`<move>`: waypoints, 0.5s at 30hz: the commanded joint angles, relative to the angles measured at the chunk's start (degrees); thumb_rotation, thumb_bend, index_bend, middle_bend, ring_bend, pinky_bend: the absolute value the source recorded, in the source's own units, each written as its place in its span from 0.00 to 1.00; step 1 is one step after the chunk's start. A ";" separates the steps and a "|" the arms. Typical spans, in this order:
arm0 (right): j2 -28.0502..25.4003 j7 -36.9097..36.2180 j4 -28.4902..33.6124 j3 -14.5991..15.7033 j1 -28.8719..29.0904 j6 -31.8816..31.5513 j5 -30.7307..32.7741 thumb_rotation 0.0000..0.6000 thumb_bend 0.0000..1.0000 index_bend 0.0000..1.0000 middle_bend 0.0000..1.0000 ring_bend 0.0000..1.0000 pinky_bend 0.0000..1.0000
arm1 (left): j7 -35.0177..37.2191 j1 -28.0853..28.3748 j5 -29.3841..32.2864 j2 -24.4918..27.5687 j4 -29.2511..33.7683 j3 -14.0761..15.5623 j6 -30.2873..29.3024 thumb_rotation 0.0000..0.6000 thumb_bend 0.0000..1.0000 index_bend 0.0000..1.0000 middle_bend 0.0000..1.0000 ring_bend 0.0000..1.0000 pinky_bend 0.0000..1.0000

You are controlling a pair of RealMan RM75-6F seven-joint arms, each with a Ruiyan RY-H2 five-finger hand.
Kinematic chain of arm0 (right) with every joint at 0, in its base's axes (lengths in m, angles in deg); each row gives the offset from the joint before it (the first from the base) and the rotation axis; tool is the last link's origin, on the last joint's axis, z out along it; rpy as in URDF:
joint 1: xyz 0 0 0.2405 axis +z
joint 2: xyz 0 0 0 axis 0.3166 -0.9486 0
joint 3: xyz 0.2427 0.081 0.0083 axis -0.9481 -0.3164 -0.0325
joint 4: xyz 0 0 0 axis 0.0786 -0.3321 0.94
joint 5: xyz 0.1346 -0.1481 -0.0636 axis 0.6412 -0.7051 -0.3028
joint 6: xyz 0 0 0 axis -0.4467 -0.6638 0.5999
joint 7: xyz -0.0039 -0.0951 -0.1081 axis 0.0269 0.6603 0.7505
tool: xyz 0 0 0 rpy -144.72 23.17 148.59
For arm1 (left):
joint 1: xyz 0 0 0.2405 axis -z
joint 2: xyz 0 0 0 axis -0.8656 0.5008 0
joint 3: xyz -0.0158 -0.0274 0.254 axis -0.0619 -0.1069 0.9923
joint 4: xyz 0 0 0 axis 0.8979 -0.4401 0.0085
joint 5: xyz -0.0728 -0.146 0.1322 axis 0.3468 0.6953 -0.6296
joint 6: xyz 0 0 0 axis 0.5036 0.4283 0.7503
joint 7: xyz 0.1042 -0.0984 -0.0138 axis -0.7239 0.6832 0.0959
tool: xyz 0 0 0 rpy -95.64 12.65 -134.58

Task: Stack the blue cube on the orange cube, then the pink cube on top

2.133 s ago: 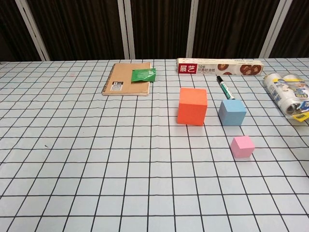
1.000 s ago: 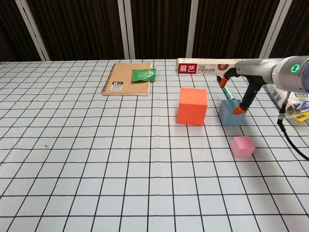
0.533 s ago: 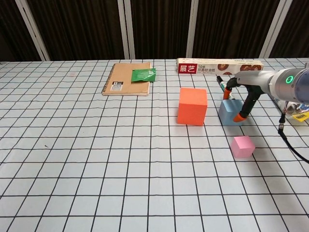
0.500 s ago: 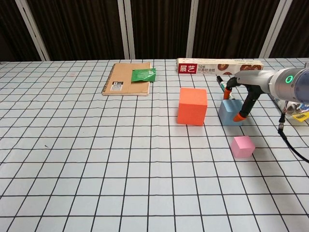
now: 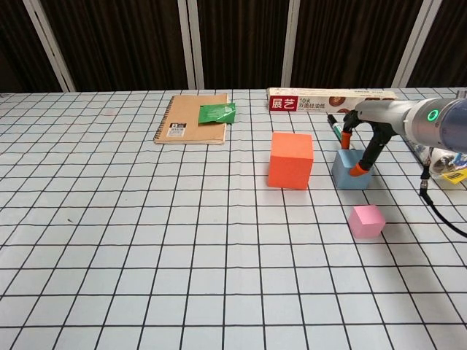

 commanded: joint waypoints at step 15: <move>-8.87 16.36 19.48 -1.55 4.56 -17.42 7.87 1.00 0.30 0.47 0.00 0.00 0.00 | 1.72 -0.05 -1.33 0.67 0.07 0.66 0.29 1.00 0.12 0.05 0.00 0.00 0.00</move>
